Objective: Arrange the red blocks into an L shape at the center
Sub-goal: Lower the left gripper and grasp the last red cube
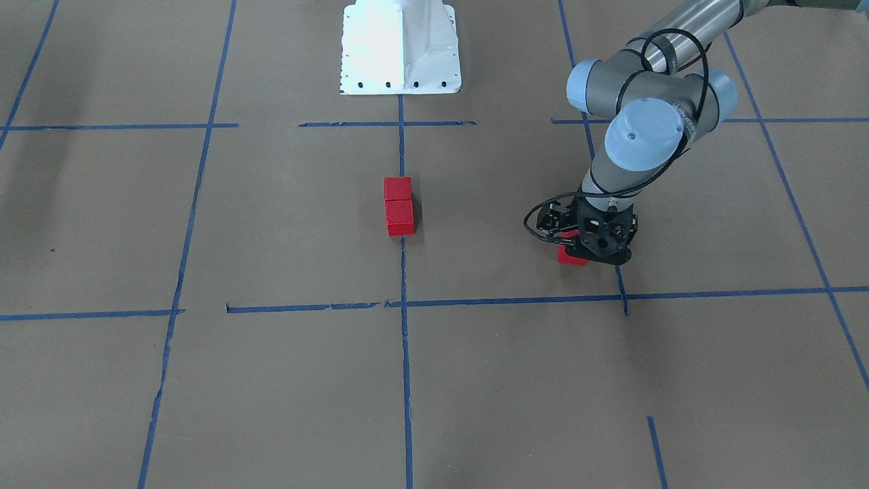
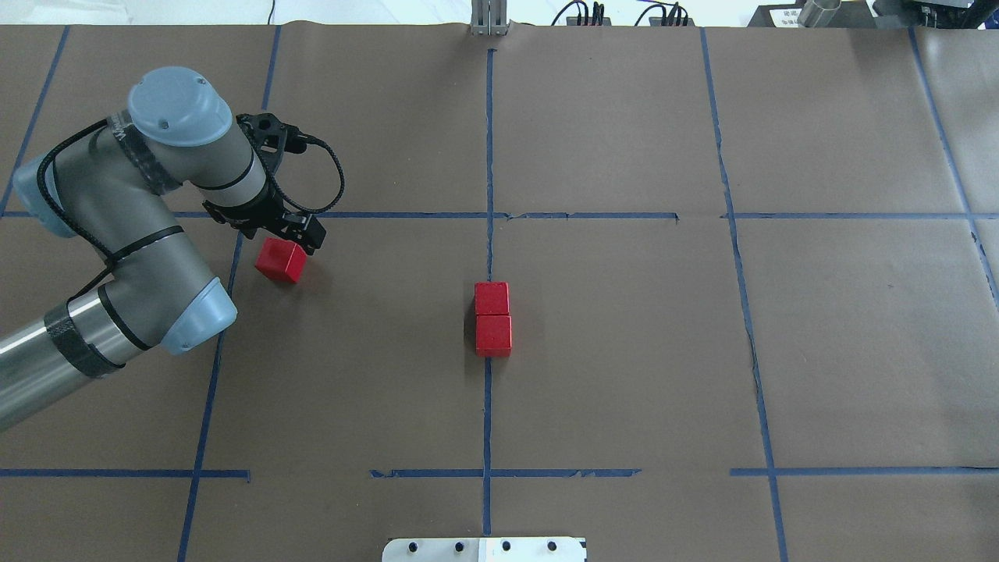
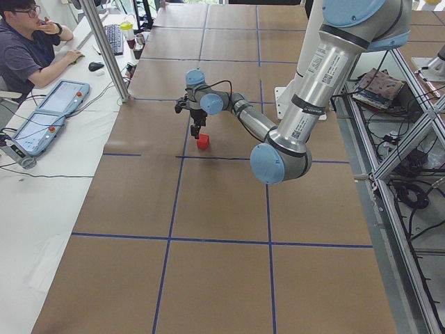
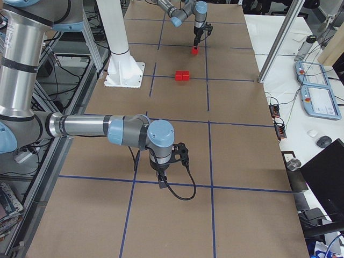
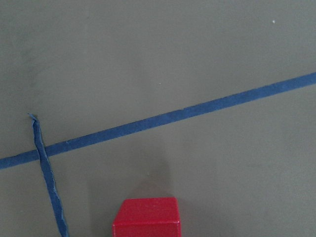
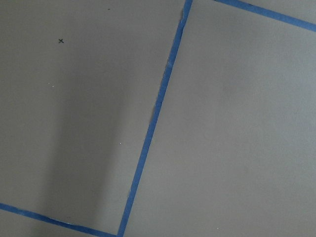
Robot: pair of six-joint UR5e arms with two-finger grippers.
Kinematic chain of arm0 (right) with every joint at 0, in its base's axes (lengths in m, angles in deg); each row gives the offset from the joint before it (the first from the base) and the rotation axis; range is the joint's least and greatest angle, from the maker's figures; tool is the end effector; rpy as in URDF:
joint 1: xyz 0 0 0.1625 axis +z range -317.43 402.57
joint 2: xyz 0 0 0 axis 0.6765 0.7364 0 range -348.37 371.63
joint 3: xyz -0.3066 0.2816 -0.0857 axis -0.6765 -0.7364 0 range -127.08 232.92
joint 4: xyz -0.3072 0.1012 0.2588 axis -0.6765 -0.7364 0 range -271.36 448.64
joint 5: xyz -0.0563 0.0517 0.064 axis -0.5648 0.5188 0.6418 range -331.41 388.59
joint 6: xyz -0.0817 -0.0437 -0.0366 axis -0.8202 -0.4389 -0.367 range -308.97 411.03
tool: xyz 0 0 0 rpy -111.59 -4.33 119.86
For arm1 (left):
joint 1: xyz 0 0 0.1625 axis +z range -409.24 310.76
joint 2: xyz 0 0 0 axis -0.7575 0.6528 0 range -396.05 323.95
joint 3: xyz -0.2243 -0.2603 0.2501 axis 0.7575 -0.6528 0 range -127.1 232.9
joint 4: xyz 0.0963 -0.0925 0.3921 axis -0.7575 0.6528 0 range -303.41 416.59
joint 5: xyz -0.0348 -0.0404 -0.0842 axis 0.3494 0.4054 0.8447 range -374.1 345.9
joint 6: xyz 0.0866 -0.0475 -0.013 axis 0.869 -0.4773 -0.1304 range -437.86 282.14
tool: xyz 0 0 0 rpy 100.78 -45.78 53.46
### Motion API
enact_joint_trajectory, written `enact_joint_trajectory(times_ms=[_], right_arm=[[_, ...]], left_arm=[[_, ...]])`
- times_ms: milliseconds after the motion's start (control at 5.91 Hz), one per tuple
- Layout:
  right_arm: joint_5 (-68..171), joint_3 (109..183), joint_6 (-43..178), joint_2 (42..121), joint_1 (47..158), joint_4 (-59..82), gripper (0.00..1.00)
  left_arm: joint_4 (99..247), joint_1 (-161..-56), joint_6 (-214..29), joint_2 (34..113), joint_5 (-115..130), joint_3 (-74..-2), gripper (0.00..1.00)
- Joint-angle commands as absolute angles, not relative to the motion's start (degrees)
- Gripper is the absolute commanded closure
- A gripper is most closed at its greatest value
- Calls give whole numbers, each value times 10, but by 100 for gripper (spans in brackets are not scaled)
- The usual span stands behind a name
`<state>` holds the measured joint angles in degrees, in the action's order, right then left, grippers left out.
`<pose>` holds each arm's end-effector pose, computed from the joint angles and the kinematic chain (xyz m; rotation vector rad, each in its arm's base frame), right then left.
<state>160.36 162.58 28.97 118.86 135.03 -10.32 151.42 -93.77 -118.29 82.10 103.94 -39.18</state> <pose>0.0823 -0.3534 0.6370 0.0486 -0.7373 -0.2849 0.4180 -0.5325 0.3545 0.1161 0.7565 0.2334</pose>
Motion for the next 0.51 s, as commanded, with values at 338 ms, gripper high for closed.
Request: enact_joint_trajectory(times_ms=[338], right_arm=[[1604, 1626, 290, 1189, 1350, -103, 0]], left_arm=[[1526, -935, -1188, 820, 1039, -361, 0]])
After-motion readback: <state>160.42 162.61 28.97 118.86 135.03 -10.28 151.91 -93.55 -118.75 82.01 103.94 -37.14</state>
